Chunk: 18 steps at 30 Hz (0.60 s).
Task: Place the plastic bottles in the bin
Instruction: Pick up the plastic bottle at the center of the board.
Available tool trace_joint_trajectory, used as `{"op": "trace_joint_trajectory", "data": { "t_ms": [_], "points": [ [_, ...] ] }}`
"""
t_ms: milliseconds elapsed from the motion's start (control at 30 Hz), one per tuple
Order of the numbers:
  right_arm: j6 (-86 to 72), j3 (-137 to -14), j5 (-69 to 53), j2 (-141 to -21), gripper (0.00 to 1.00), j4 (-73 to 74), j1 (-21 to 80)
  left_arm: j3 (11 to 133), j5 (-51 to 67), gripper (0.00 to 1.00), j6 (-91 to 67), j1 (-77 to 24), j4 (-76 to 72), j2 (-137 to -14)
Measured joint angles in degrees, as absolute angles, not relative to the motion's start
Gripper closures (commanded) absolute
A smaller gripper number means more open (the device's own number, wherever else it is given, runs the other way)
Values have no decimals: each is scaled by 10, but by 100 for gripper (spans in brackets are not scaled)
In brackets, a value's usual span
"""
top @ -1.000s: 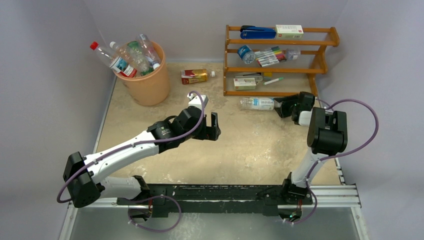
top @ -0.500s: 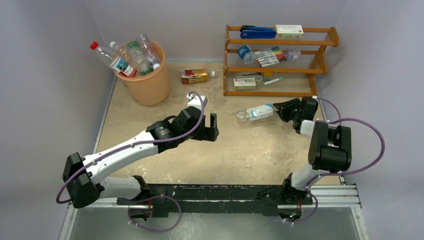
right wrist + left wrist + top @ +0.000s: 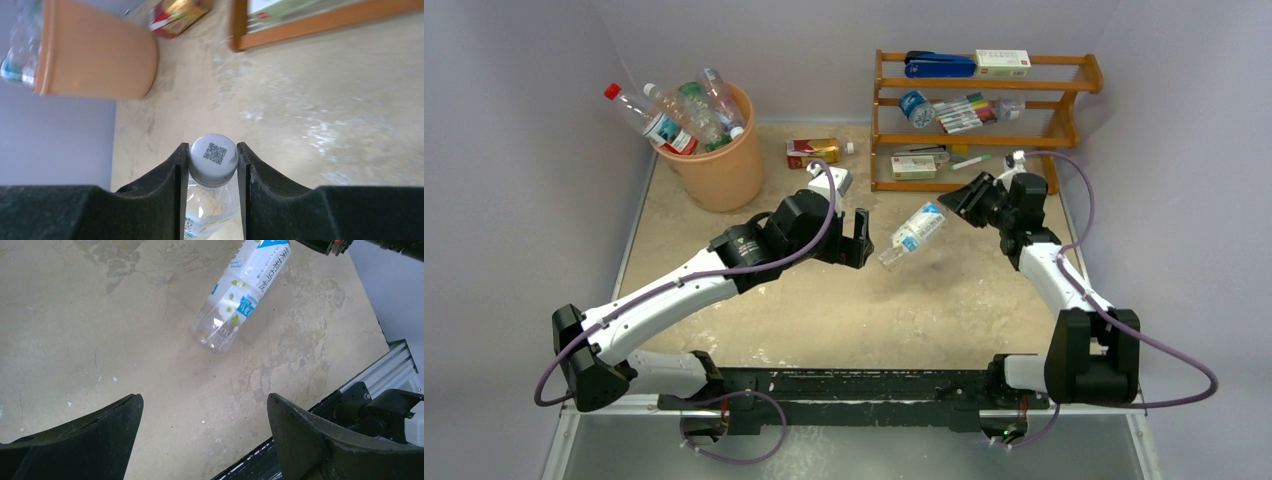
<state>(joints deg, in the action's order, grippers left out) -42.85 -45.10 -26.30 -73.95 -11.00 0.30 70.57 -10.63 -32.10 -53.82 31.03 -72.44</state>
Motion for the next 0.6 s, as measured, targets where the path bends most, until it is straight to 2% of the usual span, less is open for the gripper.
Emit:
{"op": "trace_joint_trajectory", "data": {
  "t_ms": [300, 600],
  "points": [
    [-360, -554, -332, -728, 65, -26, 95, 710, -67, 5, -278, -538, 309, -750],
    [-340, -600, -373, -749, 65, -13, 168, 710, -16, 5, -255, -538, 285, -754]
  ]
}}
